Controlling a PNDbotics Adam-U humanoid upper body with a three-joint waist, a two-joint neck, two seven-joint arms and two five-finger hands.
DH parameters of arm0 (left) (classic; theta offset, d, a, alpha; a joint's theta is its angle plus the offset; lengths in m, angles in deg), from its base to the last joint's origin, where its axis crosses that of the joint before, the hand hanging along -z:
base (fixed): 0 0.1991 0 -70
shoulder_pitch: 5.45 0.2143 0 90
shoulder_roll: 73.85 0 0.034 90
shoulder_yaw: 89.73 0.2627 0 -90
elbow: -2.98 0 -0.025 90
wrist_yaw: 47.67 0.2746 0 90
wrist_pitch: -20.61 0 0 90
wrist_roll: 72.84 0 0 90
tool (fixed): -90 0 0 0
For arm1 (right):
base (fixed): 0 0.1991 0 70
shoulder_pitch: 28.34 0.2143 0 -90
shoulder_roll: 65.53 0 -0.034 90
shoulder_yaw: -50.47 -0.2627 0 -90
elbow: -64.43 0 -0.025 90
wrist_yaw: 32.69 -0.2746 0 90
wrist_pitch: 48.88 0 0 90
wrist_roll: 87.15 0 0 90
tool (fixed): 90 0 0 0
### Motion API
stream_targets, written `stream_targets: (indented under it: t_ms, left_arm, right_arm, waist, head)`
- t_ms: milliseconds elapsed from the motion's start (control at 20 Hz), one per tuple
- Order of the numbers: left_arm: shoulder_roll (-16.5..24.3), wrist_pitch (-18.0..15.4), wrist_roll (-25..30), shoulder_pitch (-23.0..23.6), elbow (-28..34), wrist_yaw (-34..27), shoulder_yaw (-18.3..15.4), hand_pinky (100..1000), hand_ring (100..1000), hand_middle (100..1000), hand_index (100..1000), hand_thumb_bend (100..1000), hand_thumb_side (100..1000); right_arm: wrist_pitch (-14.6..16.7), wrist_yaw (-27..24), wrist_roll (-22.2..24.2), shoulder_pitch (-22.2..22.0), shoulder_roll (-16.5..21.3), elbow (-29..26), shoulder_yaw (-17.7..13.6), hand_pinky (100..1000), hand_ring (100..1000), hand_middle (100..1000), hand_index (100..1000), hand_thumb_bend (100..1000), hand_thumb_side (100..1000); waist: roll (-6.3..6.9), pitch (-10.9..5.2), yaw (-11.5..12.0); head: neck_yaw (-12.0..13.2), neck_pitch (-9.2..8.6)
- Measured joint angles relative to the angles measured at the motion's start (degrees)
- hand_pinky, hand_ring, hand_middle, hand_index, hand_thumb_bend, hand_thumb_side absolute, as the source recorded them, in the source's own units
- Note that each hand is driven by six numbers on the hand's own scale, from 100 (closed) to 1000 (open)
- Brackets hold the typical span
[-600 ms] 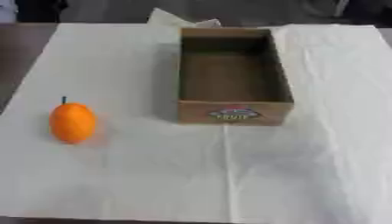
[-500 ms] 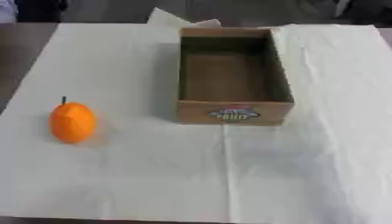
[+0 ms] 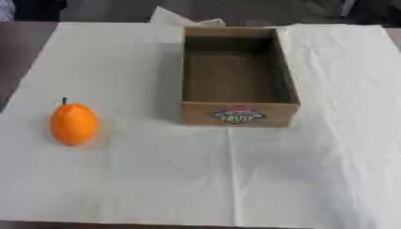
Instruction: Pick up objects on the table and place them in the box.
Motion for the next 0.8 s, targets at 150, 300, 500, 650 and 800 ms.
stream_targets:
  t_ms: [150, 300, 500, 650, 800]
  left_arm:
    - [6.78, -1.54, -3.37, 0.04, -0.05, 10.66, 2.49, 534, 606, 606, 926, 336, 920]
    - [12.72, -3.04, -5.51, 0.11, -1.79, 21.28, 5.11, 581, 692, 677, 948, 529, 960]
    - [19.75, -5.13, -5.12, -0.87, -7.78, 33.54, 9.41, 649, 769, 747, 1000, 558, 999]
    - [24.29, -7.27, -2.0, -1.91, -12.82, 42.23, 12.82, 681, 802, 780, 1000, 814, 973]
    - [27.62, -9.29, 2.45, -3.39, -18.75, 50.7, 16.13, 670, 793, 750, 1000, 992, 994]
  right_arm:
    - [-0.1, 0.0, -0.02, -0.01, 0.0, 0.0, 0.0, 856, 885, 549, 786, 100, 935]
    - [-0.19, 0.0, 0.05, -0.08, 0.0, 0.0, 0.0, 855, 887, 549, 786, 100, 931]
    - [-0.45, 0.01, 0.31, -0.28, 0.0, 0.0, 0.02, 857, 889, 549, 786, 100, 934]
    - [-0.65, 0.01, 0.51, -0.28, 0.0, 0.0, 0.21, 858, 893, 548, 786, 100, 934]
    - [-0.92, 0.01, 0.78, -0.28, 0.0, 0.0, 0.37, 859, 894, 547, 786, 100, 935]
  waist:
    - [0.08, -0.25, 0.01]
    - [0.28, -0.26, 0.01]
    - [0.41, -0.26, 0.05]
    - [0.74, -0.26, -0.05]
    - [0.9, -0.26, -0.45]
  head:
    - [0.14, 0.67]
    - [0.07, 1.18]
    - [-0.14, 1.56]
    - [-0.14, 1.57]
    - [-0.04, 1.51]
